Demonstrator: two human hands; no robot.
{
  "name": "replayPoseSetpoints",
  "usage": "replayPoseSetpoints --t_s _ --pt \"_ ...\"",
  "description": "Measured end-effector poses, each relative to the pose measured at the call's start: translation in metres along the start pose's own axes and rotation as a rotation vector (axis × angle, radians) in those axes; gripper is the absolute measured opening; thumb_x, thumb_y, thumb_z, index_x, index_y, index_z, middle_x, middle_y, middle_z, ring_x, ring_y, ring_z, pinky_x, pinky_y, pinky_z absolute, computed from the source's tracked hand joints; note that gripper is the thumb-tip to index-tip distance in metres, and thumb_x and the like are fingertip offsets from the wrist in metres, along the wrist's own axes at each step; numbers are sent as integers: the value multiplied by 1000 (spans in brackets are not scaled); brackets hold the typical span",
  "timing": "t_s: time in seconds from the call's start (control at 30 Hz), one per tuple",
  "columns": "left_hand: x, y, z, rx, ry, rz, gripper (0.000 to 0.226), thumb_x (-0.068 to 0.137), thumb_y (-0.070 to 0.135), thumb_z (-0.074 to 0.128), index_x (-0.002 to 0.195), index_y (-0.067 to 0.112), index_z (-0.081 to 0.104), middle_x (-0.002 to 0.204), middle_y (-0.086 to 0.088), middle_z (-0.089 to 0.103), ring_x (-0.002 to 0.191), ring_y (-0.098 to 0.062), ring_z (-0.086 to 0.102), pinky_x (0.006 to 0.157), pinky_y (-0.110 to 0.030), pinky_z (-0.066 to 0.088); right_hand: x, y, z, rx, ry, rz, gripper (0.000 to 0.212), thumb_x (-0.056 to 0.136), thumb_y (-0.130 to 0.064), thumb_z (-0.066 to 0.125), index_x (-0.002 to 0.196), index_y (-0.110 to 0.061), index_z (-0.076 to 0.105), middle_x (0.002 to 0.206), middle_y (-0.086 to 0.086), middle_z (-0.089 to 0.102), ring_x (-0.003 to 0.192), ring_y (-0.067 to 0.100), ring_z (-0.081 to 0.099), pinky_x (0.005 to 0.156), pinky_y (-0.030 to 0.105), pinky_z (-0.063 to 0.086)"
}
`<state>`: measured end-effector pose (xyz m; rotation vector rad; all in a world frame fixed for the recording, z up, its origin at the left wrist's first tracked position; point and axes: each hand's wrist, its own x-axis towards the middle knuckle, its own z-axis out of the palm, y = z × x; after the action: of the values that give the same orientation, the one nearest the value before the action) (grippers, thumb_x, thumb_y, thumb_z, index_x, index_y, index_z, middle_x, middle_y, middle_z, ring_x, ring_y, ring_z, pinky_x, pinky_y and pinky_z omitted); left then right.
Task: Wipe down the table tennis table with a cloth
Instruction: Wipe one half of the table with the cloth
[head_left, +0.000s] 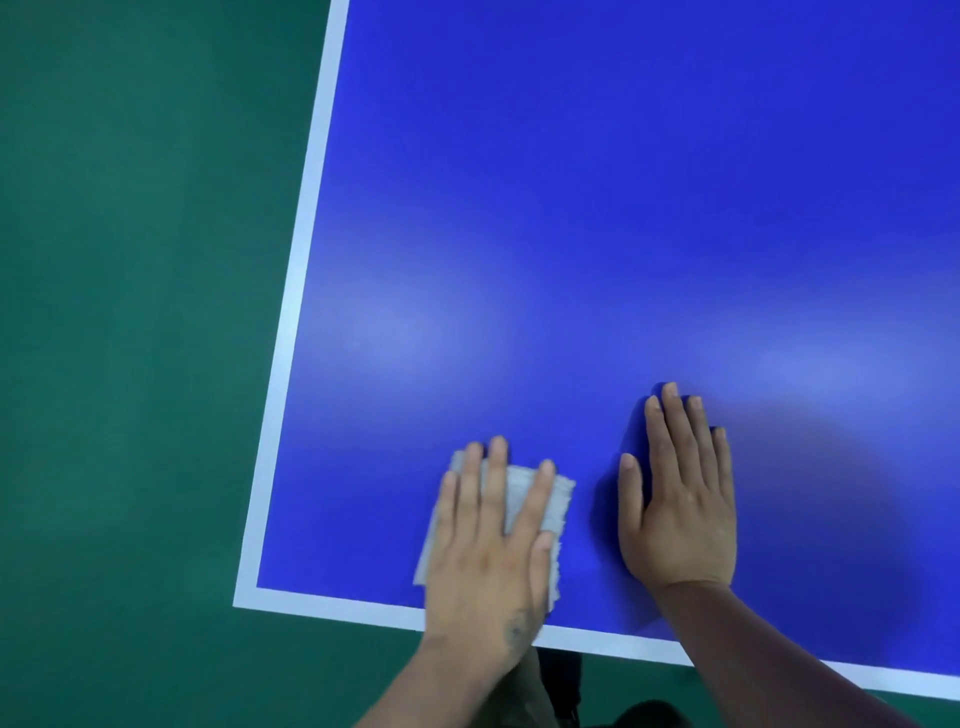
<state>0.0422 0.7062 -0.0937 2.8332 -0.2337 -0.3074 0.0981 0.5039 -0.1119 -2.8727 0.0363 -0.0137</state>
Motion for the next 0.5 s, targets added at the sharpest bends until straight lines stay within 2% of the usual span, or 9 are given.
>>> replayPoseSetpoints --t_s 0.13,0.27,0.4,0.5 --pt "69 30 0 -24 32 110 61 115 42 26 173 29 12 179 -18 2 166 -37 -3 134 -56 13 1 1 2 1 8 1 60 107 -29 40 163 -6 37 174 6 28 164 26 18 131 55 20" --pt "143 18 -9 -15 83 176 58 115 42 28 171 28 26 179 -17 12 166 -37 6 133 -54 11 0 1 2 -2 14 -7 60 108 -29 39 163 -6 37 174 5 27 164 25 17 131 55 19" --pt "179 -51 -29 25 156 -35 57 115 45 25 171 31 26 178 -14 17 166 -36 10 134 -53 8 0 0 1 -8 8 2 61 107 -28 39 164 -8 35 175 3 26 164 24 15 132 53 18" --pt "148 -97 -42 38 162 -215 57 117 44 21 172 31 20 179 -14 12 166 -35 5 135 -51 5 -1 0 2 -4 -2 1 60 108 -28 37 165 -8 34 176 3 24 165 24 14 132 54 18"
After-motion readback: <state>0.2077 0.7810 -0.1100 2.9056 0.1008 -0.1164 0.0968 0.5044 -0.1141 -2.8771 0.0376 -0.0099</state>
